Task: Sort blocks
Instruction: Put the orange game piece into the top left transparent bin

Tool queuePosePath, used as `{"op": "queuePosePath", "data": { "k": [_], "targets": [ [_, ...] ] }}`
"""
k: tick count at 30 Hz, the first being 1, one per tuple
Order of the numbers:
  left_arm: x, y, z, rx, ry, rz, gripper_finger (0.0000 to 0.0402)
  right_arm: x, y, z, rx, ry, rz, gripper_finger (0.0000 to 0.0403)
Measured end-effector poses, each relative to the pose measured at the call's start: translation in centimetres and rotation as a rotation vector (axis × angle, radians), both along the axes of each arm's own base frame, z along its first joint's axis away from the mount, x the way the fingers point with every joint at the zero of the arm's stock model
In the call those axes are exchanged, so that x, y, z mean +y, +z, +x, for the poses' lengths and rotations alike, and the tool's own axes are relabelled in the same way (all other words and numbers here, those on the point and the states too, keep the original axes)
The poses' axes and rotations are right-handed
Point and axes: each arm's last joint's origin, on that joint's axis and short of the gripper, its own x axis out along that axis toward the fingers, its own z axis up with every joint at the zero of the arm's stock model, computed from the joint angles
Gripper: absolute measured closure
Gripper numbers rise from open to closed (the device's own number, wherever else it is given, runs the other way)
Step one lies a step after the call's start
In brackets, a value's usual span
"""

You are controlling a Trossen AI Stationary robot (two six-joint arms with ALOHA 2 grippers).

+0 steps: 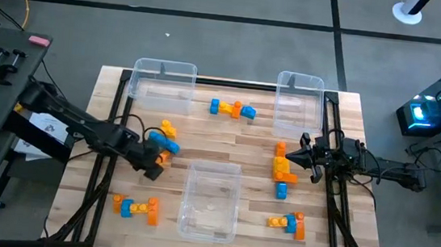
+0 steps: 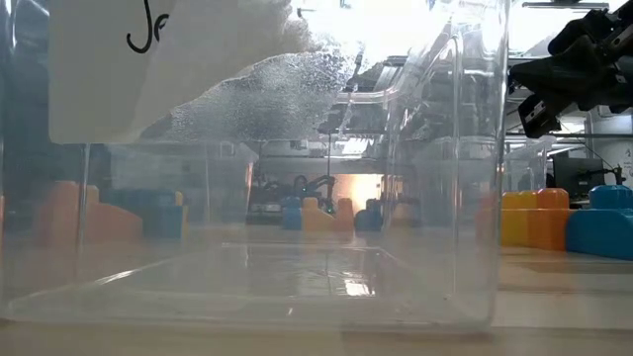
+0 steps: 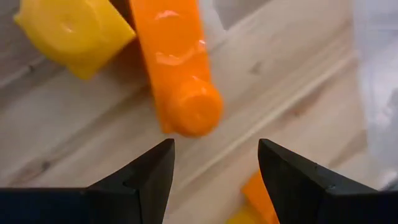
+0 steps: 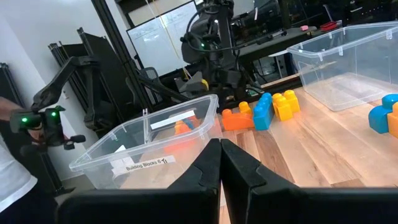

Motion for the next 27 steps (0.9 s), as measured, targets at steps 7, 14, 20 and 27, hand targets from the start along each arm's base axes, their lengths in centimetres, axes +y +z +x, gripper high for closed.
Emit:
{"op": "queuePosePath", "data": {
  "k": [7, 14, 20, 27],
  "targets": [
    [0.2, -1.6, 0.7, 0.095, 0.024, 0.066, 0.0182, 0.0, 0.0, 0.0, 0.0, 0.0, 0.0, 0.0402],
    [0.2, -1.5, 1.0, 0.123, 0.004, 0.127, 0.0182, 0.0, 0.0, 0.0, 0.0, 0.0, 0.0, 0.0402],
    [0.3, -0.5, 1.9, 0.112, -0.024, 0.206, 0.0182, 0.0, 0.0, 0.0, 0.0, 0.0, 0.0, 0.0402],
    [0.8, -1.5, 2.7, 0.171, -0.039, 0.229, 0.0182, 0.0, 0.0, 0.0, 0.001, 0.0, 0.0, 0.0402]
  ]
}}
